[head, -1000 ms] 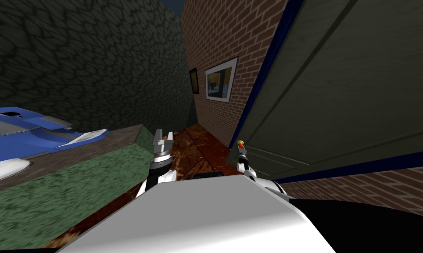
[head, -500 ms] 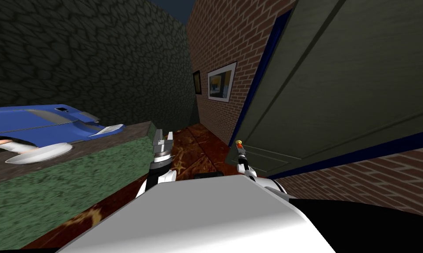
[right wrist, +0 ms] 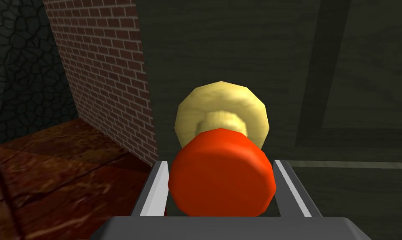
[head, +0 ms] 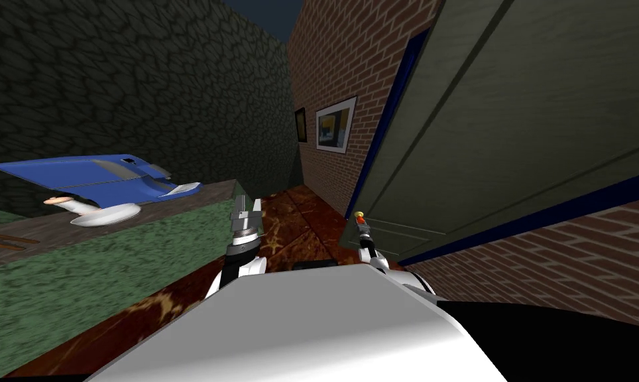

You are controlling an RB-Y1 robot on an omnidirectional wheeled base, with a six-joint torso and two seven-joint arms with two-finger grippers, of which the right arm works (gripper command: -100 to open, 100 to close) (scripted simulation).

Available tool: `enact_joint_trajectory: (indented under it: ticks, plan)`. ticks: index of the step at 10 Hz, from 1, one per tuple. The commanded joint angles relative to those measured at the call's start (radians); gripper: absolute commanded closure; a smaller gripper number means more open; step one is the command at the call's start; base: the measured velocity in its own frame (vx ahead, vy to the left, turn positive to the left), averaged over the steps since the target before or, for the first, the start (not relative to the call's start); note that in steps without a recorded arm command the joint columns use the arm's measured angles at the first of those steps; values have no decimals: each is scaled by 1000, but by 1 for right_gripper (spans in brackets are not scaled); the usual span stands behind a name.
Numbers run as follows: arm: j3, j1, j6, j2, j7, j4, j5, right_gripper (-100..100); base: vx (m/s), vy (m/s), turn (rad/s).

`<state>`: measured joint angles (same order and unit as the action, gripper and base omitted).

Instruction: Pull the door open

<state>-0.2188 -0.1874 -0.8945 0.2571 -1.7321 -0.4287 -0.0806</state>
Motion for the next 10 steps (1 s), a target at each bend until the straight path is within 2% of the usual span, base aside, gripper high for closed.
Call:
enact_joint_trajectory:
  ticks: [1, 7, 8, 10]
  plan:
    - [17, 0, -12, 2, -18, 9, 15, 100, -191, -34, 51]
    - [65, 8, -30, 18, -72, 2, 59, 100, -179, -26, 39]
    - [59, 4, -28, 17, -65, 4, 55, 100, -104, -8, 16]
    - [81, 13, -41, 25, -92, 3, 76, 100, -148, -15, 45]
